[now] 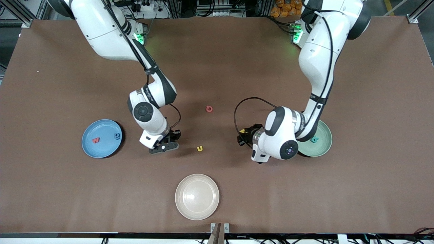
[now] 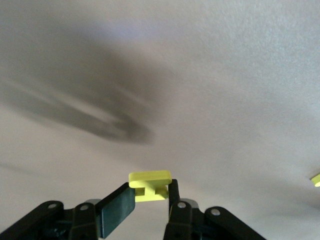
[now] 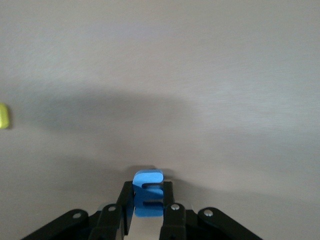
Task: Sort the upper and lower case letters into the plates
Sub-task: 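Drop the H in the green plate while the right carries E, then grasp the yellow u with the right gripper while the left gripper reaches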
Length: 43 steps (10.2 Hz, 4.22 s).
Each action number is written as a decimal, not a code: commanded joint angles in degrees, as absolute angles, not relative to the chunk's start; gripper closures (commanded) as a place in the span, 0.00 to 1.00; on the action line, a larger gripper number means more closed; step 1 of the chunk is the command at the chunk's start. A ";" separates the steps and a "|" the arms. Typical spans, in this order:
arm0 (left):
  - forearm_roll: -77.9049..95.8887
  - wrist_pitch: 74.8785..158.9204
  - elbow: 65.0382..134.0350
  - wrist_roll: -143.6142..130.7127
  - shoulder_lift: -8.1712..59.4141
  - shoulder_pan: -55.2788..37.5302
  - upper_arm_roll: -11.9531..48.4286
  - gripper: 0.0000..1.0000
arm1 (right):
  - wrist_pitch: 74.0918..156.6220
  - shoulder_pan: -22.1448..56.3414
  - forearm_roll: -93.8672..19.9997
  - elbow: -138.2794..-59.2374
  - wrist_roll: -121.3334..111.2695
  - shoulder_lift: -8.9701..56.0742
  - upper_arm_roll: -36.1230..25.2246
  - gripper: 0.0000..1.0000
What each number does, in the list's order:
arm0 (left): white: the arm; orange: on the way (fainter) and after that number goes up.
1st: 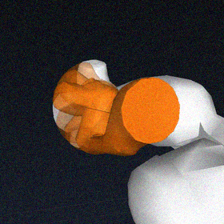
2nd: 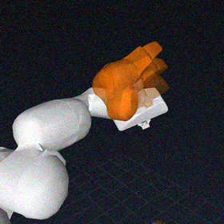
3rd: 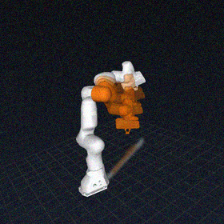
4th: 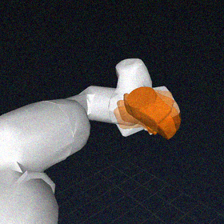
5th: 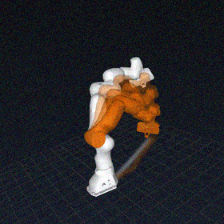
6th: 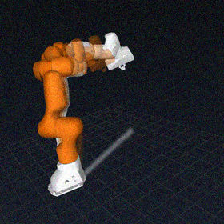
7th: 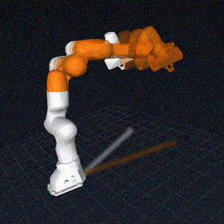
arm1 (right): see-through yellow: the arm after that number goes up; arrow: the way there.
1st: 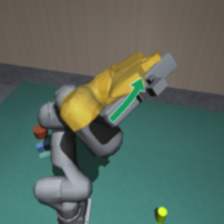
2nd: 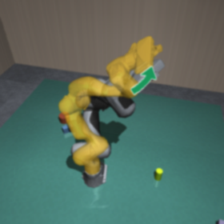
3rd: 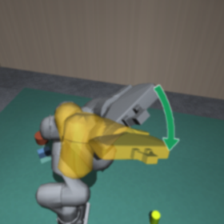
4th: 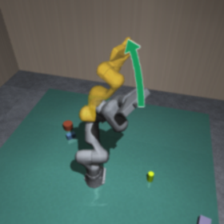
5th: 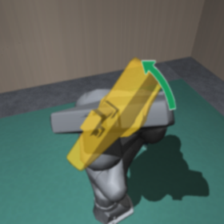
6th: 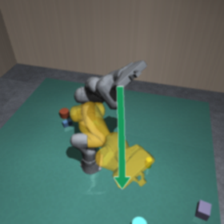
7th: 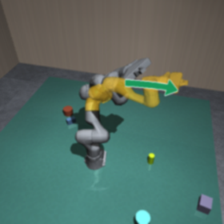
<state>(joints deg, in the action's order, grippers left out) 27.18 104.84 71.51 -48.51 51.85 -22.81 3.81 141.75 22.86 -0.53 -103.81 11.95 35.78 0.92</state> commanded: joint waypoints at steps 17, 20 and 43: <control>6.86 84.64 77.78 -10.99 45.97 -2.81 3.96 0.00 | 129.37 16.15 7.66 -100.91 35.11 30.75 -1.85 0.00; 7.55 84.99 77.26 -11.42 45.70 -3.60 4.13 0.00 | 129.11 21.34 -2.43 -92.93 47.22 35.49 -1.93 0.00; 20.65 105.73 75.94 -47.20 45.79 -21.36 5.71 0.00 | 128.06 33.92 -5.19 -69.87 17.49 56.34 0.18 0.00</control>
